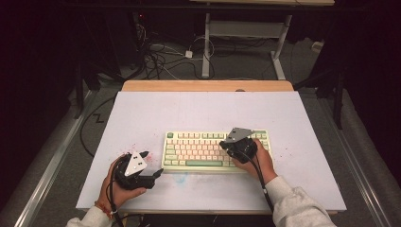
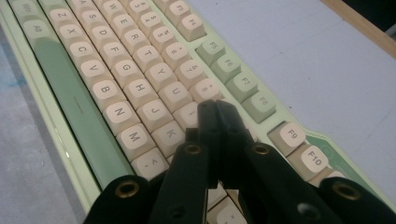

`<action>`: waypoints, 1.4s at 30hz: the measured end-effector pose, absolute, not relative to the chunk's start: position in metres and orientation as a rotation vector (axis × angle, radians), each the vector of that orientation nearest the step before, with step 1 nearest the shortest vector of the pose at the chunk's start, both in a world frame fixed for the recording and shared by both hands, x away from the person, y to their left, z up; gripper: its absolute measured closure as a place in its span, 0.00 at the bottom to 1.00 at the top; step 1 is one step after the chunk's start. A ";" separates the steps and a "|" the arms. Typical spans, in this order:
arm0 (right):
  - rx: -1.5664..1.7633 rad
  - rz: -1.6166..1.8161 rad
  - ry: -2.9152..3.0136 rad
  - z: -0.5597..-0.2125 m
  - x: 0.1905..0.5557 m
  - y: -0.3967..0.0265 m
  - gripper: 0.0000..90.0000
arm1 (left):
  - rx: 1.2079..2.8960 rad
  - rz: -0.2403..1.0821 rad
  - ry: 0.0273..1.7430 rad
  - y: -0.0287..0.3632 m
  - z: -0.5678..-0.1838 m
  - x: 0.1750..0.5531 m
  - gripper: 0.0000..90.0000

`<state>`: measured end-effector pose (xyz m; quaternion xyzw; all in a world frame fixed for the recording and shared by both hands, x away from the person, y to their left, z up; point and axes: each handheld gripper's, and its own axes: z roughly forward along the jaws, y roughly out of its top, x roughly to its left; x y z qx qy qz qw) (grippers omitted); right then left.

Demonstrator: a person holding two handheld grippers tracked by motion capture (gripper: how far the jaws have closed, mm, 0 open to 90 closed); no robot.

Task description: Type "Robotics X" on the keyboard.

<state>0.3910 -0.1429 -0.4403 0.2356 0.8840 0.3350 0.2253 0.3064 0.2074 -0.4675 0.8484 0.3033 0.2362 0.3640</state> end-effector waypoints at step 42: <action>0.679 1.196 2.285 -0.415 0.366 -0.168 0.74 | 2.231 0.591 0.771 0.200 -0.471 0.309 0.23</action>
